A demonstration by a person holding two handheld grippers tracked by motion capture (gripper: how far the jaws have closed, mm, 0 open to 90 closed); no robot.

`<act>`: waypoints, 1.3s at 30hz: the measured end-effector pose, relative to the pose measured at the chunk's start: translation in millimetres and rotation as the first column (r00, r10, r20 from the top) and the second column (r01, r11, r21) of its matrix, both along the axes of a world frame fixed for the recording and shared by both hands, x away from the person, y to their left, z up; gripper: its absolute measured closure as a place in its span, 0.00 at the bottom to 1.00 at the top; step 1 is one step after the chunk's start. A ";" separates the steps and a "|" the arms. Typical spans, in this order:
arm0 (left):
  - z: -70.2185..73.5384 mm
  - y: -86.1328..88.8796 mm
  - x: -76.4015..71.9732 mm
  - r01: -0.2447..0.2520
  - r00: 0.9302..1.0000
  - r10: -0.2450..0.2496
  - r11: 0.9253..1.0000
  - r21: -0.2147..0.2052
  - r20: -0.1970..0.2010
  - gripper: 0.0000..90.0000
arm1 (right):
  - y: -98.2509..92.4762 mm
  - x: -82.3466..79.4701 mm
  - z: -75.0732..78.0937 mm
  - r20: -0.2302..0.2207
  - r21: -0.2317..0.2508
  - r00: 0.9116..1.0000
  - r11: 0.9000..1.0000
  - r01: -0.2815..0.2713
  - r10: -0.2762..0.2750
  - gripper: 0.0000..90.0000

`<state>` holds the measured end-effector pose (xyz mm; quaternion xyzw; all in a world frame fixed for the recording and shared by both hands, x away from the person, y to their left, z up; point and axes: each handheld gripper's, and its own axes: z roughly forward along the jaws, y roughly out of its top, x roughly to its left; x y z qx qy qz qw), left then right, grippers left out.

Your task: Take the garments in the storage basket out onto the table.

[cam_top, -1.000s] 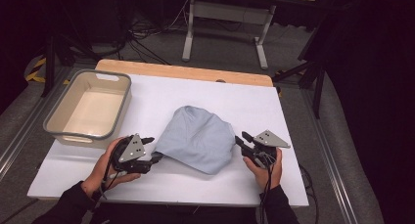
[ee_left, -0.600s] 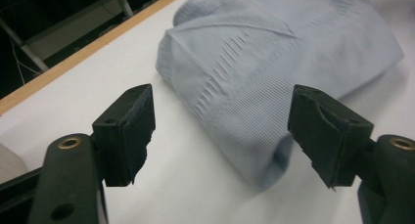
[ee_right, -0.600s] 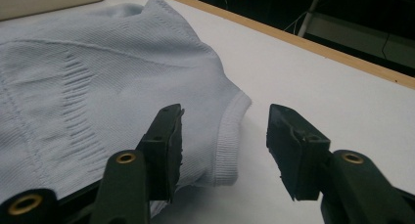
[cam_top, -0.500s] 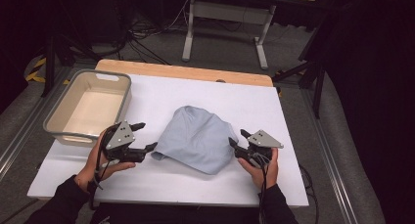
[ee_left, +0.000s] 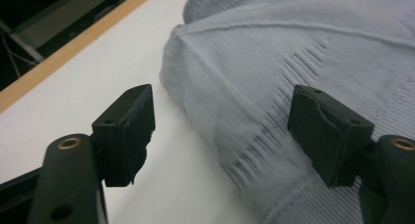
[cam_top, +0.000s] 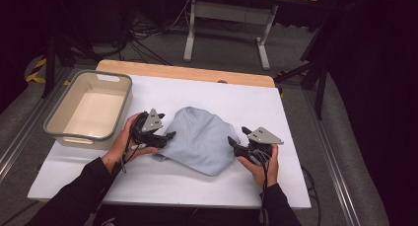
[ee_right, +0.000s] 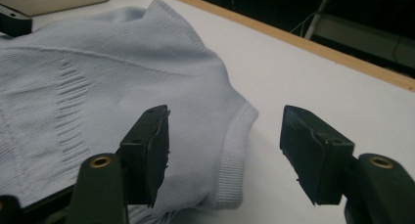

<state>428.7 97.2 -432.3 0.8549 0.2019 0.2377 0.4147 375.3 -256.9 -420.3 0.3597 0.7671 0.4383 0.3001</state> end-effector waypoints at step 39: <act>36.6 -2.7 -20.2 -0.008 1.000 0.008 1.000 -0.013 -0.014 0.85 | 4.3 -9.2 14.4 0.044 -0.038 0.999 0.999 -0.004 0.006 0.85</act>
